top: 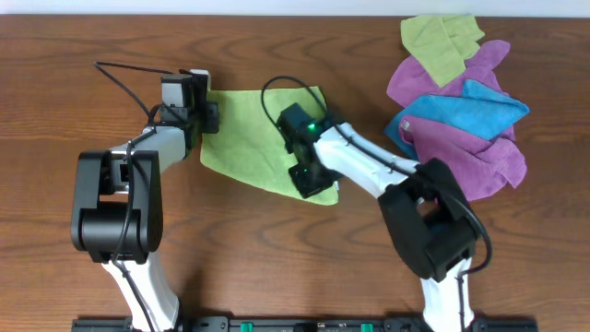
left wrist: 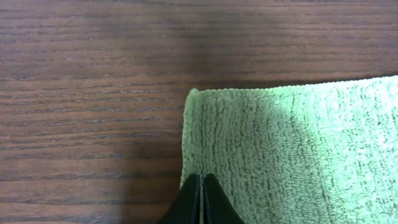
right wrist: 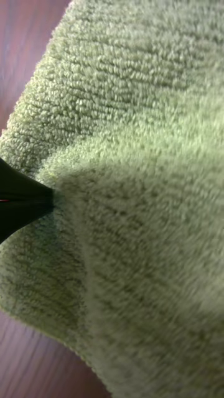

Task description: Fold the cloth

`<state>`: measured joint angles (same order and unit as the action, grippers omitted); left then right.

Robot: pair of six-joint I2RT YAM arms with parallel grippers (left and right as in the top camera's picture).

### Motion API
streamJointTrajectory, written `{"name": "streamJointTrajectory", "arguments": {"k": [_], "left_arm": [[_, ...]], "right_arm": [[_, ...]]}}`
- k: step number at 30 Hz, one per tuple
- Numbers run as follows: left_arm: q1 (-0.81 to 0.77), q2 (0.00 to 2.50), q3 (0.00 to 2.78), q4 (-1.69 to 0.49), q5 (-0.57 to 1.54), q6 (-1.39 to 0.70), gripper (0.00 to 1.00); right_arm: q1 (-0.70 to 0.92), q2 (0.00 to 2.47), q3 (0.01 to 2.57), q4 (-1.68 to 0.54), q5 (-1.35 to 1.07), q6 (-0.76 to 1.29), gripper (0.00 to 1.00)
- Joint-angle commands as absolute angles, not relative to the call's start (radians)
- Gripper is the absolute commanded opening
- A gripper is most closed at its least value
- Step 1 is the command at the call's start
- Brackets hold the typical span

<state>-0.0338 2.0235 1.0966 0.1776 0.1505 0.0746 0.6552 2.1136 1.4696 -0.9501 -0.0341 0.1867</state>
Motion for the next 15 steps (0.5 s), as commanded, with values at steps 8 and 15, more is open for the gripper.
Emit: {"name": "streamJointTrajectory", "arguments": {"k": [8,15], "left_arm": [[-0.033,1.922,1.116,0.178,0.147,0.064,0.06],[-0.033,1.715,1.116,0.014,0.147,0.062,0.06]], "right_arm": [[0.631,2.138,1.428,-0.934,-0.11,0.216,0.01],[0.628,1.975,1.44,-0.934,-0.099,0.216,0.01]]}}
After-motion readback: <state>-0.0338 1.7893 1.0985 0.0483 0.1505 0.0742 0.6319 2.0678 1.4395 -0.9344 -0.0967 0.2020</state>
